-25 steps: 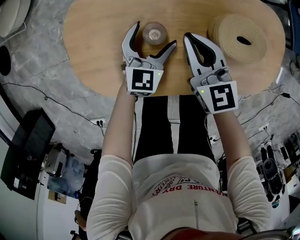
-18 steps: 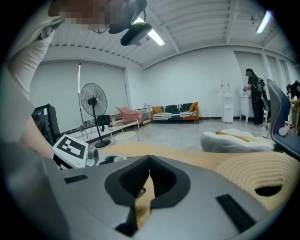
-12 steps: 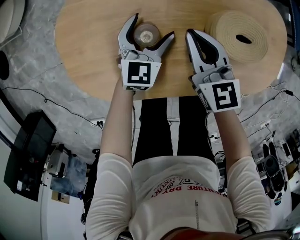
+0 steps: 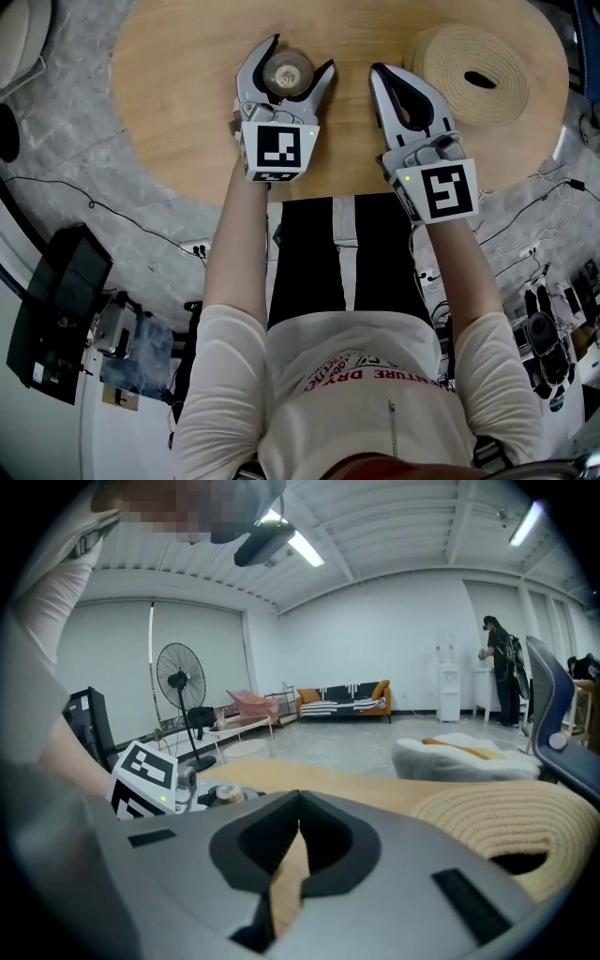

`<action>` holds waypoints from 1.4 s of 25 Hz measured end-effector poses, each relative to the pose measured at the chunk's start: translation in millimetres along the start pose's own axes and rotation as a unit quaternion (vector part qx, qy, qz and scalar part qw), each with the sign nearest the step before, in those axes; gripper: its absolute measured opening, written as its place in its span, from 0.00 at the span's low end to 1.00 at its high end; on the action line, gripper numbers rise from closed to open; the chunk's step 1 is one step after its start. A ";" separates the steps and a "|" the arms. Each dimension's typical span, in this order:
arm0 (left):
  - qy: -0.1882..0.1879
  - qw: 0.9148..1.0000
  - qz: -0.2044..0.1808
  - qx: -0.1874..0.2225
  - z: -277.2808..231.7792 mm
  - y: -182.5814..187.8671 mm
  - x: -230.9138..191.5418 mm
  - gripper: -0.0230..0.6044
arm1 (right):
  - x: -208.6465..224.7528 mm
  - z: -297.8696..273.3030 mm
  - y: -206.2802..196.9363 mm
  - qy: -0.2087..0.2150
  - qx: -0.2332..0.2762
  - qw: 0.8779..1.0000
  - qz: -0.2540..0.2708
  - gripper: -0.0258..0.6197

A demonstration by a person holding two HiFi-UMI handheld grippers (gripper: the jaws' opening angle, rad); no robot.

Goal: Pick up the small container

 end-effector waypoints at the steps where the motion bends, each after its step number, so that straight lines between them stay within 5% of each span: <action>1: -0.004 1.000 0.003 -0.007 0.6 -1.8 1.7 0.59 | 0.5 1.5 3.0 -0.001 0.000 1.000 0.002 0.02; 9: -0.022 0.999 0.019 -0.036 42.1 16.9 16.1 0.59 | -12.2 15.4 42.0 0.009 0.012 1.000 0.012 0.02; 19: -0.016 1.000 0.000 -0.014 127.7 118.1 15.1 0.59 | -48.3 56.4 133.9 0.023 0.034 0.999 0.022 0.02; 27: 0.011 0.998 -0.035 0.050 210.8 234.5 5.0 0.58 | -66.4 107.1 216.8 0.021 0.073 0.997 0.018 0.02; 35: 0.029 0.995 -0.047 0.089 269.5 312.0 7.1 0.59 | -89.2 149.1 273.8 0.031 0.091 0.994 0.055 0.02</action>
Point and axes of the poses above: the fingertips, and each gripper's own axes: z backward along the fingers, x to its right, y out of its top, the point moved 1 cm from there along z, backward along the fingers, and after that the axes turned 7 degrees about -y, right-handed, at the moved point
